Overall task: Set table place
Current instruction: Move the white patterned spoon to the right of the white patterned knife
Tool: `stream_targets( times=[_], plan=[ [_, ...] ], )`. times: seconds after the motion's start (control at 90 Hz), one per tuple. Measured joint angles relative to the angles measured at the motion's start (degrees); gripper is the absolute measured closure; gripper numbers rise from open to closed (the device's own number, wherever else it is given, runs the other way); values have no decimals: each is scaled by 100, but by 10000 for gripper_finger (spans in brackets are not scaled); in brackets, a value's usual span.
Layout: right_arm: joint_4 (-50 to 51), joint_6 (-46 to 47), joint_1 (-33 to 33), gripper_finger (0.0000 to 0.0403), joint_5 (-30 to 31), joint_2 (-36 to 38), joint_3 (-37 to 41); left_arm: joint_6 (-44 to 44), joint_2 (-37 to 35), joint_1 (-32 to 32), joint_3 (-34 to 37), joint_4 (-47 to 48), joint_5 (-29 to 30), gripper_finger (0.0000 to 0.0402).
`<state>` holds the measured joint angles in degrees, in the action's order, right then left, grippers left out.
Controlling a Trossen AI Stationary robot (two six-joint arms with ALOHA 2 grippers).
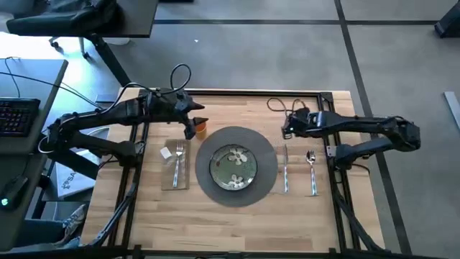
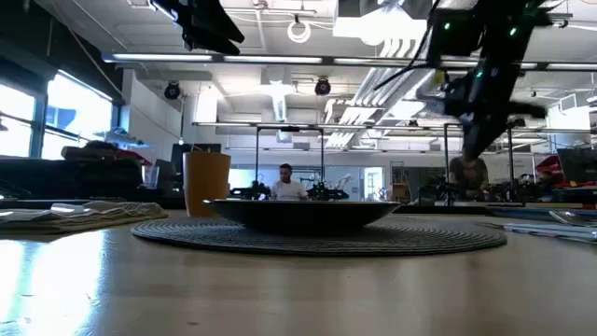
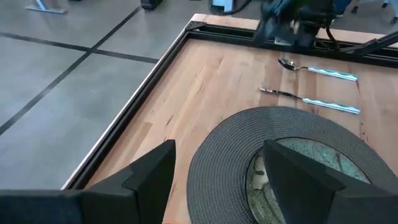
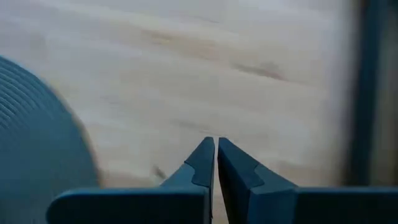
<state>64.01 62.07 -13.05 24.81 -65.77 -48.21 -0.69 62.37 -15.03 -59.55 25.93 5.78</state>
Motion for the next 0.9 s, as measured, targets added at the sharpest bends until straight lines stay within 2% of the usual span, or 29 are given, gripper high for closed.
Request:
stream_targets(
  times=[0.144, 0.267, 0.389, 0.556, 0.644, 0.778, 0.9],
  plan=[
    [1305, 1233, 923, 403, -224, 634, -265, -2, 0, 0, 0, -2, 0, 179],
    [1515, 2505, 1898, 402, -416, 1060, -248, -101, 0, 0, 0, -4, 2, 179],
    [1603, 3434, 2759, 386, -834, 1094, -18, -151, 0, 2, 0, -3, -2, 179],
    [1459, 4498, 3696, 309, -1637, 942, 545, -151, 0, 0, 0, -4, -2, 179],
    [1504, 4921, 4027, 256, -1668, 838, 610, -151, 0, 0, 0, 0, -2, 179],
    [1557, 5368, 4095, 191, -1534, 819, 595, -153, 0, 0, 0, -2, -13, 179],
    [1482, 5301, 4095, 162, -1727, 712, 595, -151, 0, 0, 0, -5, -15, 179]
  ],
)
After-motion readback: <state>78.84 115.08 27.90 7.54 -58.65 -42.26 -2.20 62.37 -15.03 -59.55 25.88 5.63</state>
